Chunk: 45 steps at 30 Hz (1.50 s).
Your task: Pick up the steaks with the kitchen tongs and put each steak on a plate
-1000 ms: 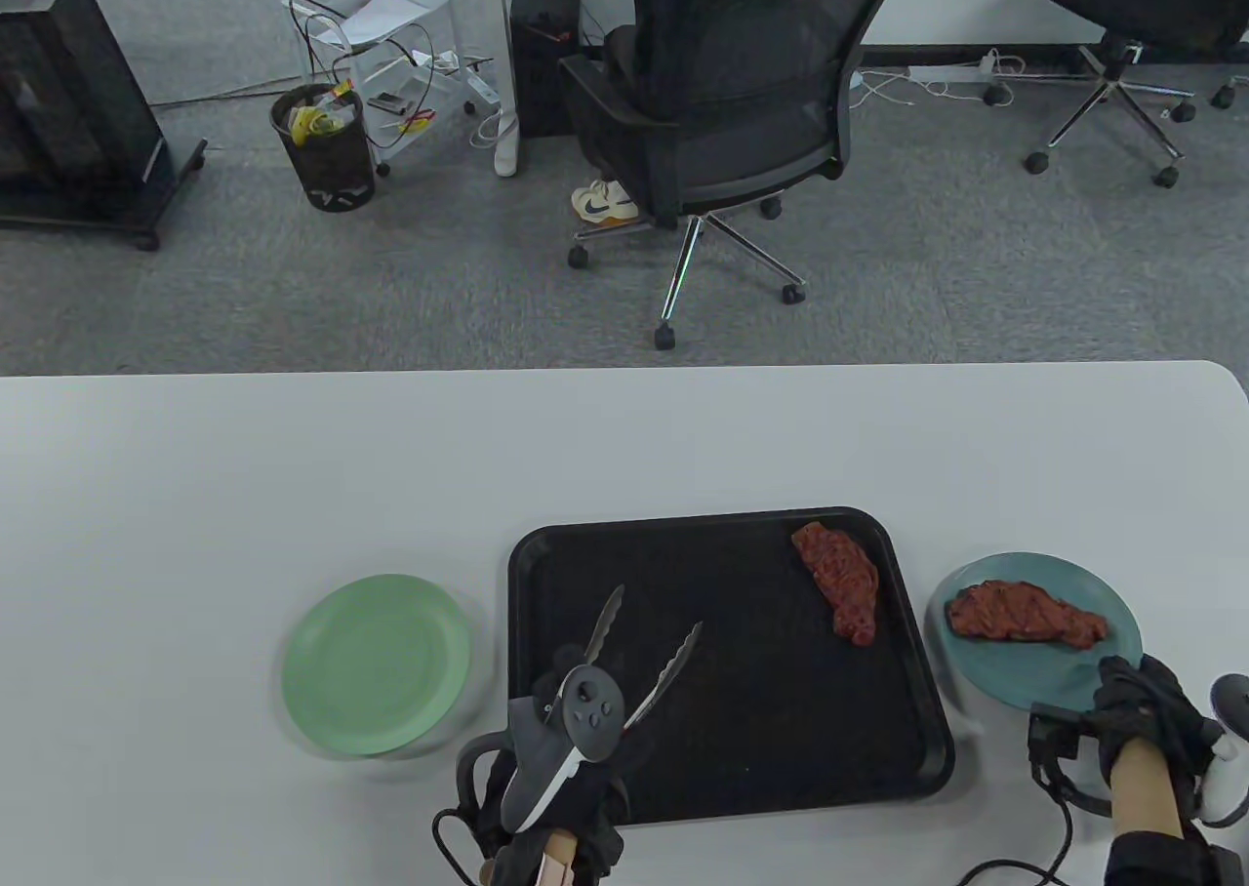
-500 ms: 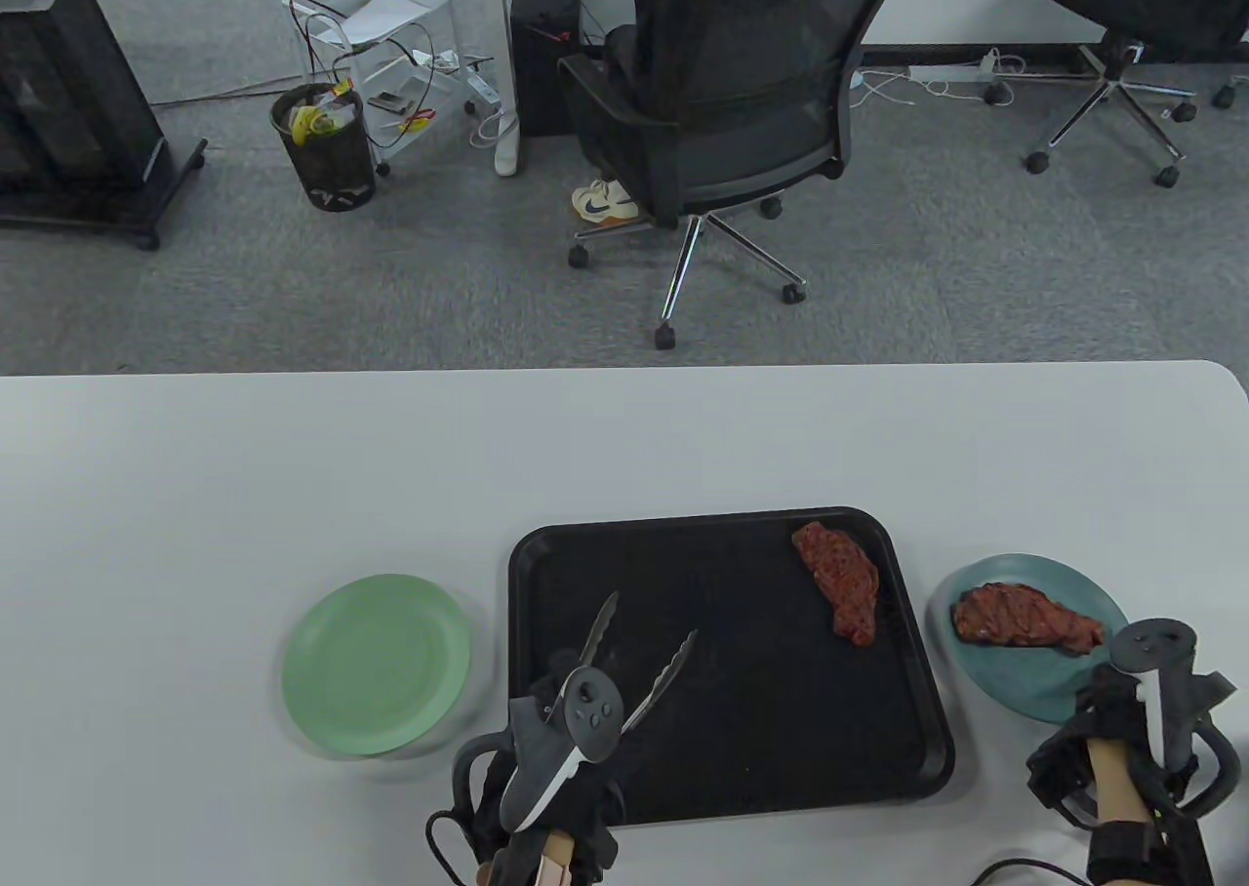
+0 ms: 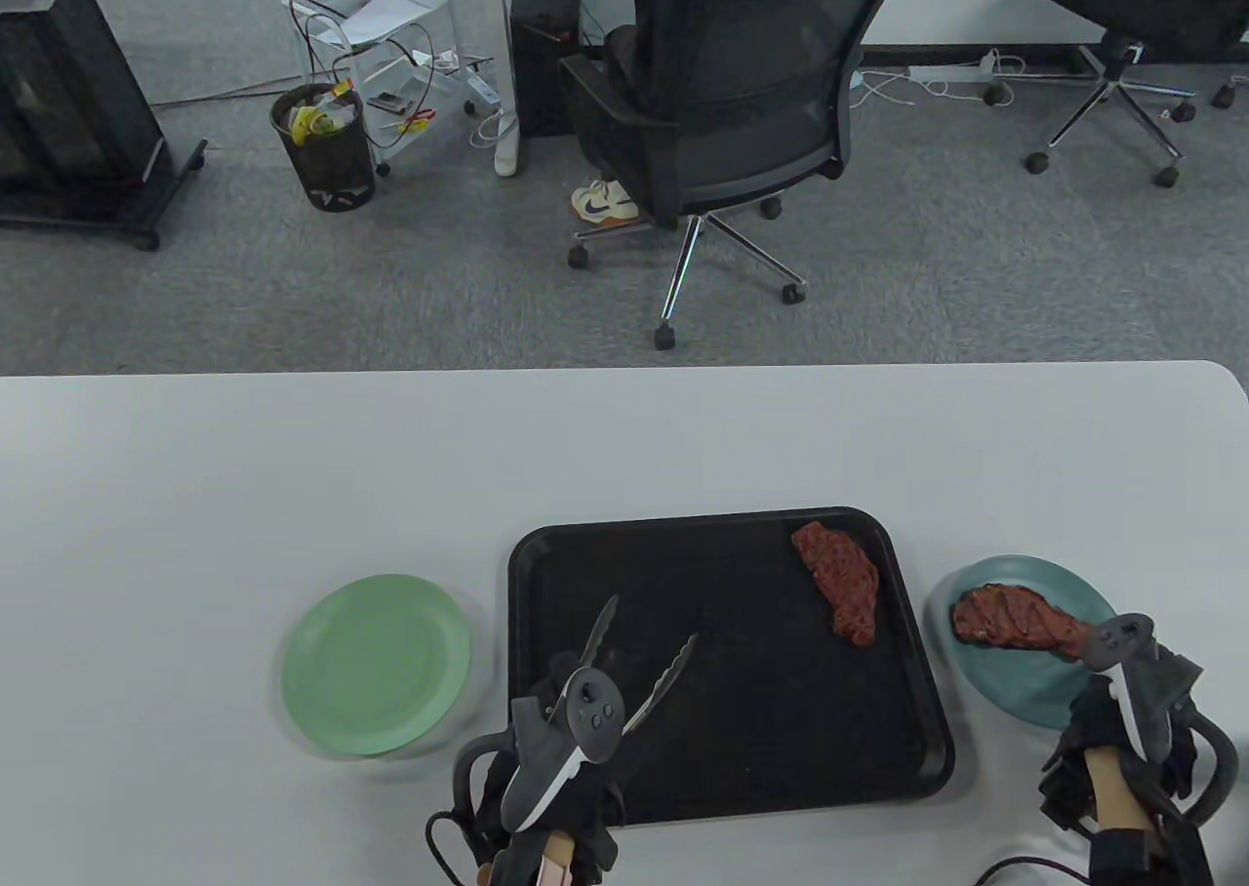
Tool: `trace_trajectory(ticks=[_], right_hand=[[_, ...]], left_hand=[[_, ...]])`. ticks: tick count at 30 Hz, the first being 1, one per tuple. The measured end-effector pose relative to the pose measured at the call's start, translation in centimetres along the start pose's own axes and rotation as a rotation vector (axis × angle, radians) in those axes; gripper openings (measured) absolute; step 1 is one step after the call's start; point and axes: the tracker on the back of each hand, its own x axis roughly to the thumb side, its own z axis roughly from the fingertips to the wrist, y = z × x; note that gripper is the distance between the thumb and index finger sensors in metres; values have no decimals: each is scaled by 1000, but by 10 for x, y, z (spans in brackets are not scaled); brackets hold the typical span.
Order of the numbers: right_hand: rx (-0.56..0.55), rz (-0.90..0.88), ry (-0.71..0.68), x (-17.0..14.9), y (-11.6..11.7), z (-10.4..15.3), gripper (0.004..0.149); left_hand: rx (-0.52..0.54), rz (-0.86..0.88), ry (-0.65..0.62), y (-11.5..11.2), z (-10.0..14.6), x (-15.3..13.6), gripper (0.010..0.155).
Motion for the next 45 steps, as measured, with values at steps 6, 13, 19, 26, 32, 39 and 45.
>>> trace_trajectory(ticks=[6, 13, 19, 26, 32, 39, 45], right_hand=[[-16, -402, -220, -8, -20, 13, 66], [54, -846, -662, 31, -42, 63, 63], [86, -672, -931, 59, -54, 127, 65], [144, -513, -1058, 75, -37, 158, 64], [187, -432, -1105, 80, -22, 161, 64], [197, -395, -1132, 84, -16, 163, 64], [227, -433, -1155, 92, -20, 161, 64]], left_hand=[[19, 28, 2, 5, 4, -1, 105], [55, 93, 11, 10, 6, -6, 105], [49, 107, 17, 10, 6, -7, 105], [45, 111, -3, 9, 6, -3, 105], [32, 98, -17, 6, 5, 0, 105], [19, 86, -22, 2, 4, 2, 105], [8, 95, -13, 1, 1, 2, 105]])
